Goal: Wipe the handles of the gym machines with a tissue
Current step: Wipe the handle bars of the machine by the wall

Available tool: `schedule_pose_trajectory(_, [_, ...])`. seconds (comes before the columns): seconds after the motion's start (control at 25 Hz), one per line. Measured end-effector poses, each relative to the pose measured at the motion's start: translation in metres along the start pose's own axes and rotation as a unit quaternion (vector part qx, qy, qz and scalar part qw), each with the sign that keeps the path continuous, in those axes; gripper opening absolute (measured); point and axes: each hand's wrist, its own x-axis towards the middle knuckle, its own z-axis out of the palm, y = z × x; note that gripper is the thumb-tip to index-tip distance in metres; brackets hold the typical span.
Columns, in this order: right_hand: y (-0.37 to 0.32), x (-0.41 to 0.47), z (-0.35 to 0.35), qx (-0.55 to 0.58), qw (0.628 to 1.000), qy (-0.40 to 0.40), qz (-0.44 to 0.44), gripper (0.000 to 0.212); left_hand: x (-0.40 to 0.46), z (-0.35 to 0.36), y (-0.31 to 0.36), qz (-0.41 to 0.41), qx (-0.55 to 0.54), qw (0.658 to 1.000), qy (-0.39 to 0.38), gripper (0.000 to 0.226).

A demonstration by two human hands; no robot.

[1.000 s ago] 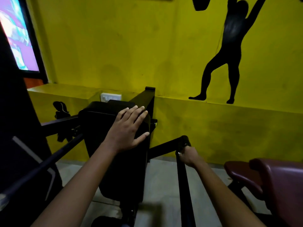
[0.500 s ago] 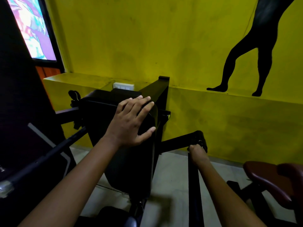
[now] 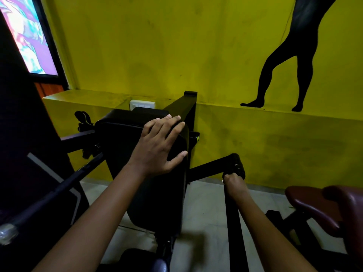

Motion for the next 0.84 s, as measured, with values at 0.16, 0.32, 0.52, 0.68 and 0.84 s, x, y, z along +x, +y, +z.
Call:
schedule_pose_trajectory(0.16, [-0.009,-0.022,-0.005,0.002,1.000,0.005,0.008,0.018,-0.001,-0.001,-0.001,0.007,-0.006,1.000,-0.016,0.072])
schedule_pose_trajectory(0.32, [-0.017,-0.049,-0.007,-0.004,1.000,0.011,0.024,0.019,-0.001,-0.004,-0.002,0.010,-0.011,0.999,-0.029,0.073])
schedule_pose_trajectory(0.52, [-0.025,-0.077,-0.009,-0.004,0.998,0.010,0.060,0.021,-0.001,-0.006,-0.002,0.014,-0.018,0.999,-0.039,0.074])
schedule_pose_trajectory(0.68, [-0.032,-0.100,-0.011,-0.004,0.997,0.009,0.071,0.020,-0.001,-0.007,-0.003,0.016,-0.025,0.999,-0.044,0.074])
schedule_pose_trajectory(0.84, [-0.038,-0.124,-0.015,0.011,0.997,0.007,0.080,0.019,-0.001,-0.007,-0.002,0.016,-0.028,0.999,-0.044,0.074])
